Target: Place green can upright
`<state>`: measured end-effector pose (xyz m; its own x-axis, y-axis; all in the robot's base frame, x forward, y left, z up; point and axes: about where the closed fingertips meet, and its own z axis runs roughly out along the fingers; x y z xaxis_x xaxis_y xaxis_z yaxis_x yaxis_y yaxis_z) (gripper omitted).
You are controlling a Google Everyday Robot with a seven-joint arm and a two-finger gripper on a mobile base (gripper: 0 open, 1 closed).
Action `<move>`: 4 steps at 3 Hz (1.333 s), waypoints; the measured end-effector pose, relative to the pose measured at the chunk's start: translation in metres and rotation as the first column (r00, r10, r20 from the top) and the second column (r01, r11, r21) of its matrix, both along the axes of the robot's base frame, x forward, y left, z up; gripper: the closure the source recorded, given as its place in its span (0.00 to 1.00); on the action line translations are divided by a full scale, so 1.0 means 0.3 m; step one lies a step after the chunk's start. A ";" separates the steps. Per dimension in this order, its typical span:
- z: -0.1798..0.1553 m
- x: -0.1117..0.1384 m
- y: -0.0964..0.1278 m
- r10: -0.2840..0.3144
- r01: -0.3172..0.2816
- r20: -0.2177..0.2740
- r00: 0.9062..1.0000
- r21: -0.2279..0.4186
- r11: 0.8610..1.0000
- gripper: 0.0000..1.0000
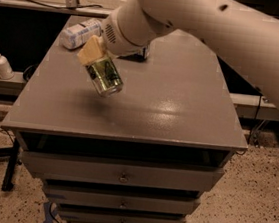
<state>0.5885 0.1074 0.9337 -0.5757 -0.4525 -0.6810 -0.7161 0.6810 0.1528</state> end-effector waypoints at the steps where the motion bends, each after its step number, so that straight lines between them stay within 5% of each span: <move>1: 0.051 0.000 -0.057 0.006 -0.020 0.112 0.994 0.126 0.992 1.00; 2: 0.132 0.037 -0.130 -0.037 -0.001 0.220 0.975 0.171 0.985 1.00; 3: 0.130 0.027 -0.126 -0.042 -0.001 0.223 0.974 0.192 0.981 1.00; 4: 0.125 0.036 -0.126 -0.062 -0.005 0.233 0.970 0.275 0.961 1.00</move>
Offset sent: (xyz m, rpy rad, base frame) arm -0.0011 -0.0150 0.0120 0.1086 -0.0941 0.0137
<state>0.5993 0.0696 0.9713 -0.3921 -0.2167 -0.8940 -0.7352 0.6580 0.1630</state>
